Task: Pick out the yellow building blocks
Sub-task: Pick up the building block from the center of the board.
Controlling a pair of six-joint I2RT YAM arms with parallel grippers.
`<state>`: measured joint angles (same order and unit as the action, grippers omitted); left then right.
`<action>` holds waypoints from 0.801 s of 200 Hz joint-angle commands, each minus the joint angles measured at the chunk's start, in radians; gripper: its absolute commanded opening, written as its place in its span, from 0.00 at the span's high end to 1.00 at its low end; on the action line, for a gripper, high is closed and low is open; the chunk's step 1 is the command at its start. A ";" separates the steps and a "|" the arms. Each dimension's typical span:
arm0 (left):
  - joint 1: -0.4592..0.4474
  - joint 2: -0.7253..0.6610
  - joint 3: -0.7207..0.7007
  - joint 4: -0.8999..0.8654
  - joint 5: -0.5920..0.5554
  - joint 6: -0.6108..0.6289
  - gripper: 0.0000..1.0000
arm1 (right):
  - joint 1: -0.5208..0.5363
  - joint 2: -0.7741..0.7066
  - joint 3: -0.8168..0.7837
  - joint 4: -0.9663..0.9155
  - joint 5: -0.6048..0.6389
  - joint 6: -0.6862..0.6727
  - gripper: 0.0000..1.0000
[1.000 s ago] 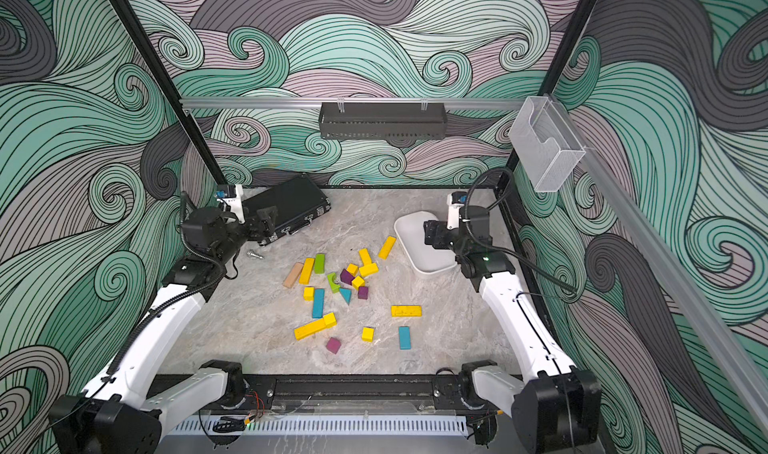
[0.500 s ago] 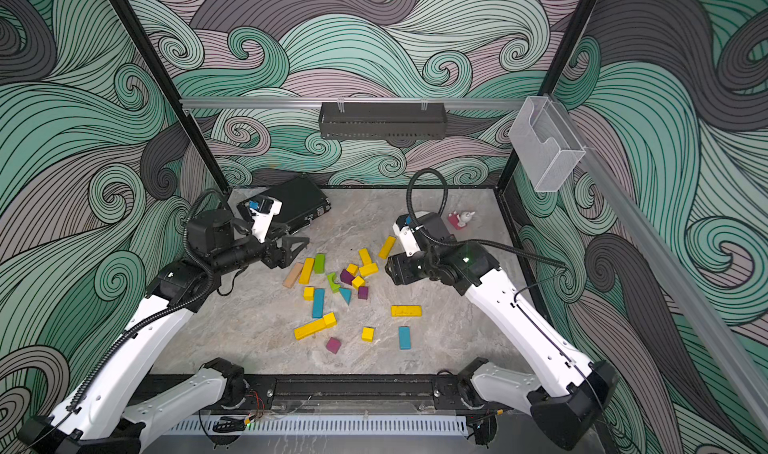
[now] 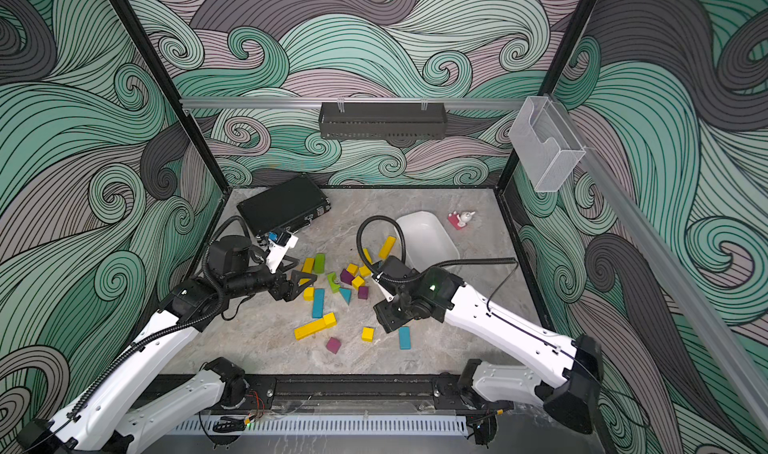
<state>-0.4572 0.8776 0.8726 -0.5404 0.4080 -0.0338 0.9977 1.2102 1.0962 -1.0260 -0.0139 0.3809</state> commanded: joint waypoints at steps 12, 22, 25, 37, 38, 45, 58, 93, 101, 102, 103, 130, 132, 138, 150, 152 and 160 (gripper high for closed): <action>-0.045 0.027 -0.038 0.012 -0.028 -0.029 0.20 | 0.056 0.040 -0.008 0.039 0.056 0.049 0.38; -0.052 0.040 -0.035 0.000 -0.030 -0.018 0.20 | 0.060 0.048 -0.018 0.056 0.060 0.051 0.38; -0.053 0.044 -0.034 -0.004 -0.028 -0.016 0.20 | 0.060 0.050 -0.020 0.062 0.059 0.051 0.38; -0.056 0.055 -0.029 -0.034 -0.003 0.007 0.19 | 0.060 0.060 -0.032 0.080 0.054 0.046 0.38; -0.056 0.057 -0.028 -0.037 0.001 0.010 0.19 | 0.060 0.061 -0.032 0.081 0.054 0.046 0.38; -0.059 0.061 -0.024 -0.058 0.025 0.032 0.19 | 0.061 0.064 -0.035 0.088 0.052 0.043 0.38; -0.069 0.055 -0.022 -0.085 0.026 0.051 0.19 | 0.060 0.072 -0.039 0.093 0.058 0.042 0.37; -0.079 0.019 -0.021 -0.138 -0.029 0.064 0.19 | 0.061 0.070 -0.066 0.115 0.070 0.023 0.37; -0.080 0.016 -0.018 -0.153 -0.042 0.063 0.19 | 0.061 0.068 -0.071 0.120 0.071 0.020 0.37; -0.080 0.016 -0.018 -0.155 -0.044 0.063 0.20 | 0.061 0.068 -0.071 0.121 0.072 0.020 0.37; -0.080 0.015 -0.020 -0.157 -0.045 0.063 0.20 | 0.061 0.068 -0.071 0.121 0.072 0.019 0.37; -0.084 -0.003 -0.054 -0.154 -0.072 0.042 0.20 | 0.060 0.078 -0.093 0.153 0.061 0.013 0.41; -0.085 -0.004 -0.056 -0.152 -0.073 0.041 0.20 | 0.059 0.080 -0.093 0.156 0.059 0.012 0.41; -0.088 -0.005 -0.058 -0.147 -0.082 0.040 0.20 | 0.060 0.088 -0.094 0.163 0.053 0.013 0.42; -0.090 -0.004 -0.058 -0.143 -0.094 0.043 0.20 | 0.060 0.106 -0.096 0.177 0.039 0.014 0.42; -0.091 -0.004 -0.058 -0.144 -0.097 0.044 0.20 | 0.061 0.109 -0.097 0.181 0.037 0.014 0.42; -0.090 -0.002 -0.061 -0.140 -0.113 0.049 0.19 | 0.061 0.121 -0.099 0.194 0.028 0.018 0.43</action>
<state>-0.5396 0.8841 0.8143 -0.6605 0.3458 0.0097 1.0527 1.3003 1.0069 -0.8787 0.0254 0.3988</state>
